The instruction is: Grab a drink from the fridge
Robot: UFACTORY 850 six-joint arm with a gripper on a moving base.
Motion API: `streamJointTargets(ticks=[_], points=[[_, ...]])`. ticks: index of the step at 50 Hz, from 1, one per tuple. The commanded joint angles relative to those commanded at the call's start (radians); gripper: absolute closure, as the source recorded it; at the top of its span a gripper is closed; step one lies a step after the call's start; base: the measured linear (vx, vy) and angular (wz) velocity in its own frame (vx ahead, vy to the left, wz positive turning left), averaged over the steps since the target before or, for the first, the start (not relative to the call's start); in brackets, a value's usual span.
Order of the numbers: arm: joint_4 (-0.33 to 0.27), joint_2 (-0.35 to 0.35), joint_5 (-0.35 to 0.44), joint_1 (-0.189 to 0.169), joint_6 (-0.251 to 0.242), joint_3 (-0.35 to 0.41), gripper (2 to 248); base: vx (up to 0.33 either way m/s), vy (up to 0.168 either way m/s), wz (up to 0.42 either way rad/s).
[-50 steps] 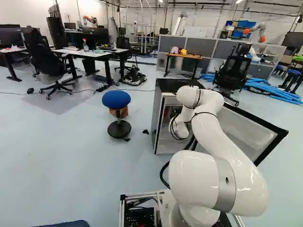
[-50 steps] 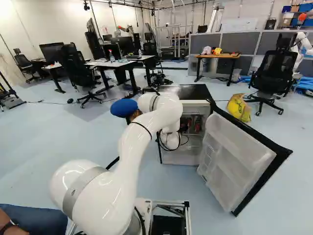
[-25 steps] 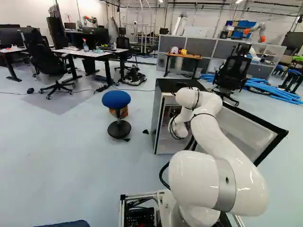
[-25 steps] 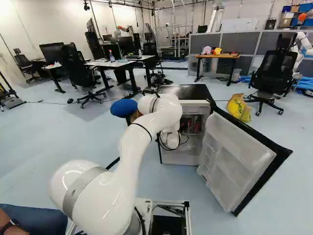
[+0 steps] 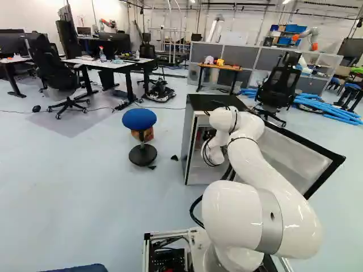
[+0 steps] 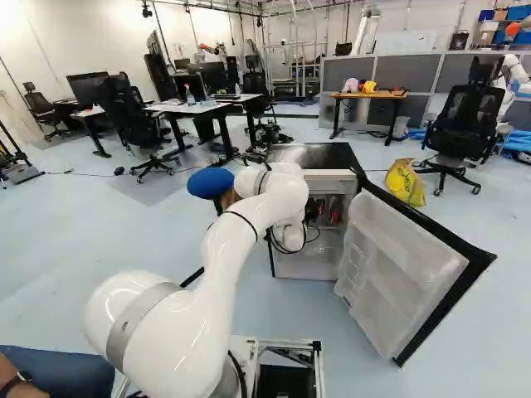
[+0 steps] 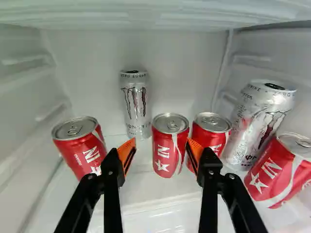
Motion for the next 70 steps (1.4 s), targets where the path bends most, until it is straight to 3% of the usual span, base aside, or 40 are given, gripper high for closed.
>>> streamJointTargets(ticks=[28, 29, 33, 34, 48, 70], points=[[0.0, -0.038, 0.0, 0.002, 0.0, -0.067, 90, 0.0, 0.0, 0.0], [0.0, -0.038, 0.0, 0.002, 0.0, -0.067, 115, 0.0, 0.0, 0.0], [0.0, -0.038, 0.0, 0.002, 0.0, -0.067, 115, 0.0, 0.0, 0.0], [0.0, -0.038, 0.0, 0.002, 0.0, -0.067, 149, 0.0, 0.0, 0.0], [0.0, -0.037, 0.0, 0.002, 0.0, -0.065, 156, 0.0, 0.0, 0.0], [0.0, 0.045, 0.0, -0.011, 0.0, 0.08, 156, 0.0, 0.0, 0.0]])
